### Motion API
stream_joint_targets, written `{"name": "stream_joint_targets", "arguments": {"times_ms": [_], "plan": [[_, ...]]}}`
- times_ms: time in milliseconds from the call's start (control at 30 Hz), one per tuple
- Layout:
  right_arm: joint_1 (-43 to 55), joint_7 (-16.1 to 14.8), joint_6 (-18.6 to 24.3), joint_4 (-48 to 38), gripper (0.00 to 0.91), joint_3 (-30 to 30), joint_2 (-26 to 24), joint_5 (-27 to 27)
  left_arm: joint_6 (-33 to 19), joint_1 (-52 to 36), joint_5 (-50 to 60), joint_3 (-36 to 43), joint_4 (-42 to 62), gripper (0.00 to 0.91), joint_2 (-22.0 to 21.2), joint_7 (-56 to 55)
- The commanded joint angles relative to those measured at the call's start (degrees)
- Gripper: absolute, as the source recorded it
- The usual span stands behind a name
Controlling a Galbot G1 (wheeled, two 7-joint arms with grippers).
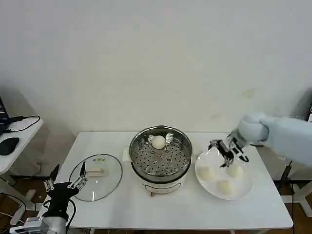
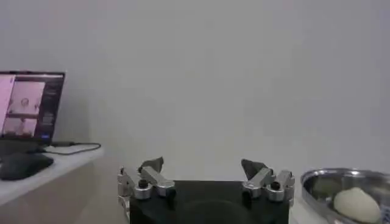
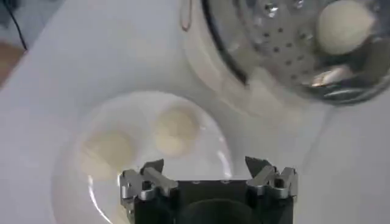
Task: Take steamed baozi put them in steamer then cover it.
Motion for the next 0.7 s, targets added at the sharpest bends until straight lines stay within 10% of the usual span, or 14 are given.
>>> {"name": "stream_joint_targets", "arguments": {"times_ms": [33, 700], "plan": [[-16.2, -0.9, -6.1, -7.3, 0.907, 11.7, 2.1, 1.0, -0.2, -0.8, 0.4, -0.1, 0.0, 0.907, 0.1, 0.2], [-19.4, 0.9, -8.0, -13.5, 0.907, 13.3, 7.6, -0.1, -0.1, 0.0, 0.4, -0.4, -0.5, 0.907, 0.1, 0.3]]}}
